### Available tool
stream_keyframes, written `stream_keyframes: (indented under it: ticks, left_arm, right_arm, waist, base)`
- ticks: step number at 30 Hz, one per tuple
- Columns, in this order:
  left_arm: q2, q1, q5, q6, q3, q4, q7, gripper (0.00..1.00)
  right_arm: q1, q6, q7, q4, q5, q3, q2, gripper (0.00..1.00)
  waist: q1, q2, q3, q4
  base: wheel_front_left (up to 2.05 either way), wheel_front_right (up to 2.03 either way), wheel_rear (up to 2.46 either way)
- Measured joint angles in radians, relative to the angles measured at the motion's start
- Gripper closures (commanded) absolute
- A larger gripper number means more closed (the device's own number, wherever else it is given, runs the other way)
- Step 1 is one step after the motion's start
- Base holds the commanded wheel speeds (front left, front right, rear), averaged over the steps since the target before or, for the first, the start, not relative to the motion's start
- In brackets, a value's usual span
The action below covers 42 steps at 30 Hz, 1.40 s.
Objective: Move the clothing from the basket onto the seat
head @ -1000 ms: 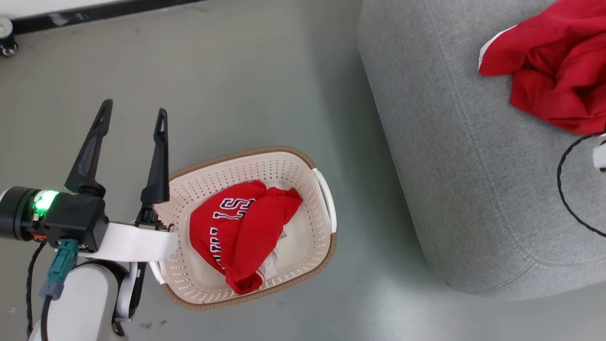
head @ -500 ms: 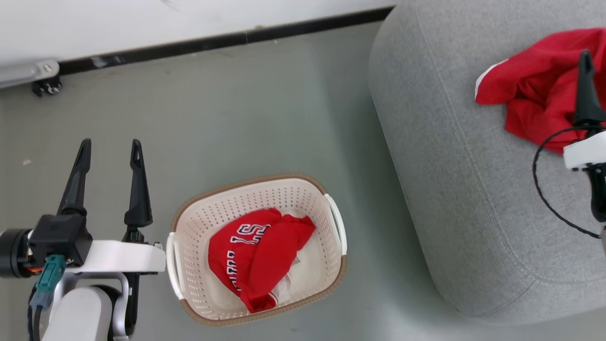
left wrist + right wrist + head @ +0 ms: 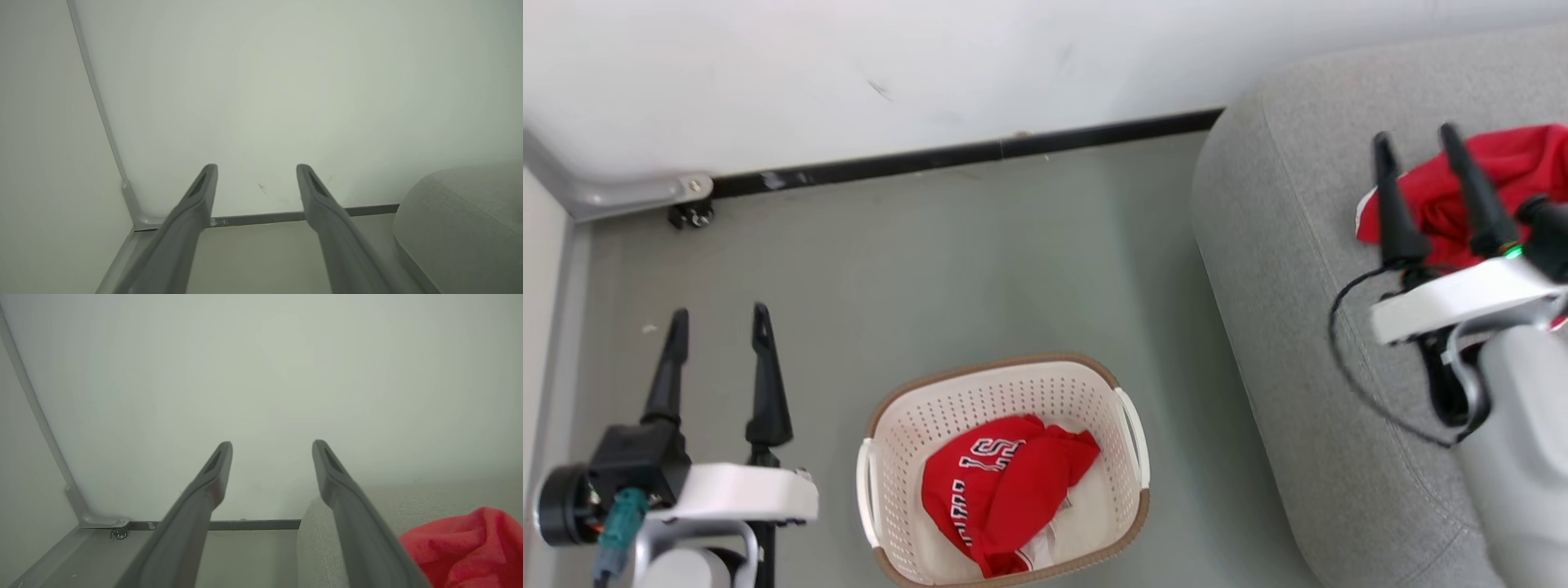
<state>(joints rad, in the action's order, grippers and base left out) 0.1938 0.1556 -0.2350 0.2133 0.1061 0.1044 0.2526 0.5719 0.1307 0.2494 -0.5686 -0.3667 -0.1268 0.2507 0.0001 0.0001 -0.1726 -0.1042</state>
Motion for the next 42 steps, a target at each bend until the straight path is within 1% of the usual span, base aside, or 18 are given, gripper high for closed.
stream_keyframes:
  ticks: [3,8,12,16,20,25,27,42]
  left_arm:
    - [-0.013,-0.028,0.0,0.0,0.0,0.002,0.0,0.0]
    - [-0.02,-0.07,0.0,-0.002,0.001,0.008,0.0,0.0]
    - [-0.033,-0.105,0.002,-0.004,0.017,0.013,0.0,0.0]
    - [-0.038,-0.12,0.004,-0.021,0.034,0.028,0.0,0.0]
    - [-0.038,-0.134,0.012,-0.029,0.046,0.038,0.0,0.0]
    - [-0.04,-0.154,0.019,-0.039,0.063,0.053,0.0,0.0]
    - [-0.04,-0.16,0.02,-0.046,0.066,0.057,0.0,0.0]
    - [-0.052,-0.179,0.03,-0.048,0.078,0.088,0.0,0.0]
  right_arm:
    - [-0.044,0.0,0.0,0.015,0.002,-0.021,-0.028,0.0]
    - [-0.12,0.0,0.0,0.02,0.023,-0.029,-0.033,0.0]
    - [-0.182,0.0,0.0,0.033,0.055,-0.03,-0.054,0.0]
    - [-0.248,0.0,0.0,0.043,0.059,-0.033,-0.093,0.0]
    - [-0.294,0.0,0.0,0.044,0.067,-0.036,-0.106,0.0]
    - [-0.354,0.0,0.0,0.059,0.07,-0.035,-0.144,0.0]
    - [-0.376,0.0,0.0,0.064,0.077,-0.031,-0.15,0.0]
    - [-0.496,0.0,-0.002,0.122,0.135,-0.004,-0.179,0.0]
  waist:
    - [0.0,0.0,0.027,0.012]
    - [0.0,0.0,0.071,0.032]
    - [0.0,0.0,0.104,0.045]
    - [0.0,0.0,0.136,0.056]
    - [-0.0001,0.0,0.158,0.063]
    - [0.0,0.0,0.189,0.07]
    - [0.0,0.0,0.2,0.072]
    - [0.0,0.0,0.253,0.081]
  base:
    - [0.0,0.0,0.0]
    - [0.0,0.0,0.0]
    - [0.0,0.0,0.0]
    - [0.0,0.0,0.0]
    - [0.0,0.0,0.0]
    - [0.0,0.0,0.0]
    - [0.0,0.0,0.0]
    - [0.0,0.0,0.0]
